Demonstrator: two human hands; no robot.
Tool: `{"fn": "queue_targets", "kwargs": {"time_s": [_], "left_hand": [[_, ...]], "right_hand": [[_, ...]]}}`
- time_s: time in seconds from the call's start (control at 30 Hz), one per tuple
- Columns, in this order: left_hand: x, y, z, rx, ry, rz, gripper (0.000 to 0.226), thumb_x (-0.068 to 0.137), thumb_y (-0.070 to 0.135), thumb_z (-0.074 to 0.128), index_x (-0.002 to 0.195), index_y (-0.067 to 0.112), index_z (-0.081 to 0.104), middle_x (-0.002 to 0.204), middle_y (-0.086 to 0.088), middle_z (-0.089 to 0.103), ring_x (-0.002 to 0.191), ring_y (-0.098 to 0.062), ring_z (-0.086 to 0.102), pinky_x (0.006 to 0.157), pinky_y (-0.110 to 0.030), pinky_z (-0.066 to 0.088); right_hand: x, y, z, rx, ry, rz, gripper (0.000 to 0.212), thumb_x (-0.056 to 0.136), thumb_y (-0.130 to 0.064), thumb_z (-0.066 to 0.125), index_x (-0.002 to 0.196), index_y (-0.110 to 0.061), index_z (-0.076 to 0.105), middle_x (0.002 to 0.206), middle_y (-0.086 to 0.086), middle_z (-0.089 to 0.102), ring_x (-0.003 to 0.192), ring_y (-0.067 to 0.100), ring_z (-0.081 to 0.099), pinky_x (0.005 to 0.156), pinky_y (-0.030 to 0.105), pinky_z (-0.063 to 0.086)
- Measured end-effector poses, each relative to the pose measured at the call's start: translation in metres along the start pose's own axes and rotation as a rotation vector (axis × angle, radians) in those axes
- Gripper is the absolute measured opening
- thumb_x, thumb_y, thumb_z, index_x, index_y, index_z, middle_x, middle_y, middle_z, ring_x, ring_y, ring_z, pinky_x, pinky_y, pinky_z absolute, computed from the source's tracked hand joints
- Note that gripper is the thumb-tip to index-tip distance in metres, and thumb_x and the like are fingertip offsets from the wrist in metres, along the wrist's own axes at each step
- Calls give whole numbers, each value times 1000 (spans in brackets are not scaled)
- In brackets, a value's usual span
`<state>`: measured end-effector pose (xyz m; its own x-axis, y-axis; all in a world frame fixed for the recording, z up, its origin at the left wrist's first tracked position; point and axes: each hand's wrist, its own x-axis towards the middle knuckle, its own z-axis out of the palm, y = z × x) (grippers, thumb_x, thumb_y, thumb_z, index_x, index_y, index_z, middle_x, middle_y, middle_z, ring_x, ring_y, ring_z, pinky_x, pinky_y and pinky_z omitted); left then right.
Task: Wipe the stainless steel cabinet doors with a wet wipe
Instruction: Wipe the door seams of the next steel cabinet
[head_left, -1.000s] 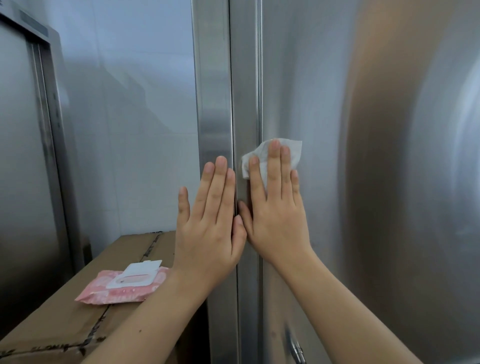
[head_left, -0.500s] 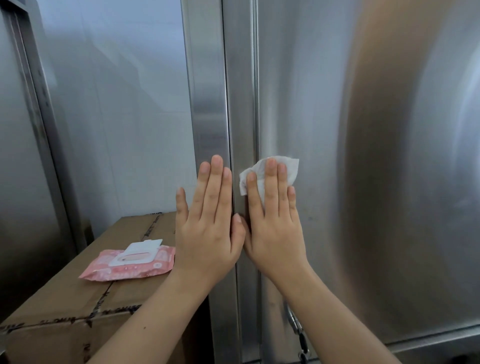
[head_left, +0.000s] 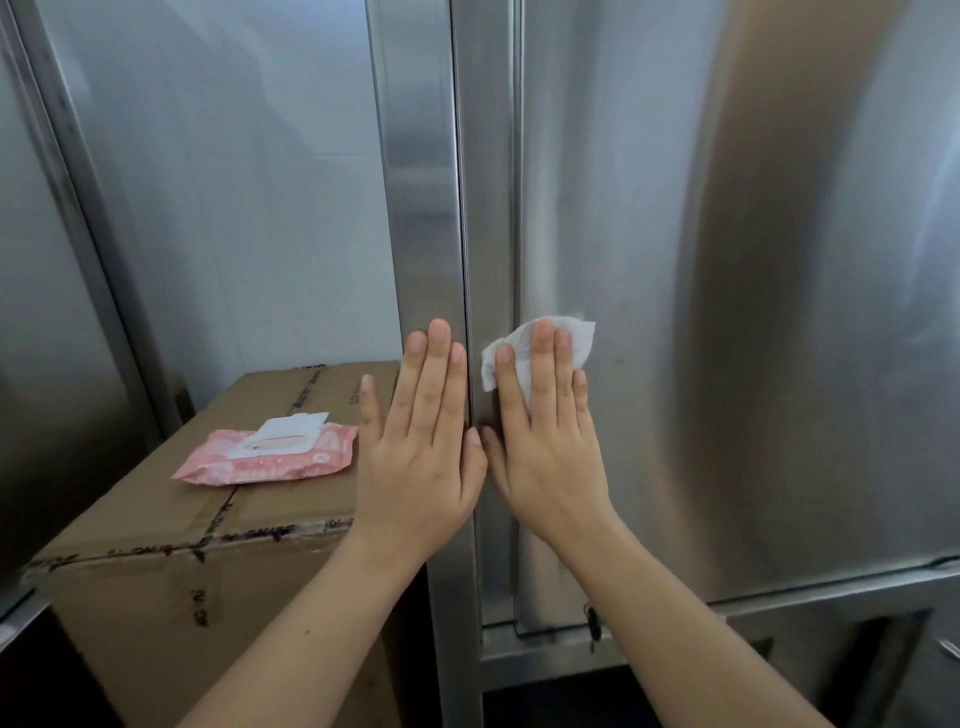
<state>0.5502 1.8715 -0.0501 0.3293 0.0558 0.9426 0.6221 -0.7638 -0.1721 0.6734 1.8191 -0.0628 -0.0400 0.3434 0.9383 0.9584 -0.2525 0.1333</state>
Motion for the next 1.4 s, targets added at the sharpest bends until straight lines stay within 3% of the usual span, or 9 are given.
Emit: {"fn": "queue_targets", "kwargs": {"time_s": [0.3, 0.53, 0.77, 0.97, 1.1, 1.2, 1.4], "left_hand": [[-6, 3, 1, -31, -2, -30, 60, 90, 23, 34, 145, 3, 18, 152, -11, 16, 144, -20, 8, 110, -55, 18], [-25, 2, 6, 19, -39, -16, 60, 90, 23, 35, 145, 4, 20, 151, -11, 18, 143, -20, 10, 112, -51, 12], [-29, 6, 5, -12, -48, -51, 59, 91, 22, 35, 145, 4, 19, 151, -9, 17, 143, -18, 7, 111, -53, 12], [-50, 9, 5, -28, -99, -39, 59, 92, 22, 35, 145, 4, 18, 151, -11, 15, 144, -19, 4, 111, -55, 13], [-70, 10, 7, -30, -143, -14, 58, 93, 24, 33, 146, 7, 14, 156, -5, -2, 144, -19, 1, 115, -49, 4], [-81, 11, 7, -36, -178, -14, 59, 94, 24, 33, 146, 8, 12, 156, -3, -6, 144, -19, 1, 115, -49, 5], [-87, 14, 8, -58, -181, -35, 58, 94, 23, 32, 146, 8, 13, 153, -9, 9, 144, -18, 1, 115, -47, 5]], "right_hand": [[33, 2, 3, 13, 77, 48, 65, 91, -28, 50, 145, -1, 27, 150, 23, 4, 142, 35, 1, 115, 46, 14], [-48, -12, 15, 1, -83, 47, 72, 90, -33, 52, 145, -4, 17, 153, 20, -3, 142, 36, -2, 113, 47, 14], [0, -7, 11, 24, 12, 73, 60, 94, -25, 41, 144, 0, 21, 150, 25, 3, 141, 35, -4, 115, 47, 10], [-46, -13, 19, 40, -58, 82, 60, 96, -27, 39, 146, -3, 16, 152, 22, -1, 142, 34, -6, 115, 47, 12], [-106, -25, 24, 34, -184, 98, 74, 94, -31, 45, 148, -6, 1, 153, 19, -18, 143, 33, -8, 115, 46, 6], [-115, -32, 26, 3, -182, 125, 77, 94, -31, 45, 148, -7, -4, 152, 20, -21, 142, 34, -9, 115, 46, 6], [-95, -33, 29, 81, -91, 180, 62, 95, -28, 40, 145, -3, 12, 149, 24, 8, 142, 33, -9, 113, 49, 12]]}}
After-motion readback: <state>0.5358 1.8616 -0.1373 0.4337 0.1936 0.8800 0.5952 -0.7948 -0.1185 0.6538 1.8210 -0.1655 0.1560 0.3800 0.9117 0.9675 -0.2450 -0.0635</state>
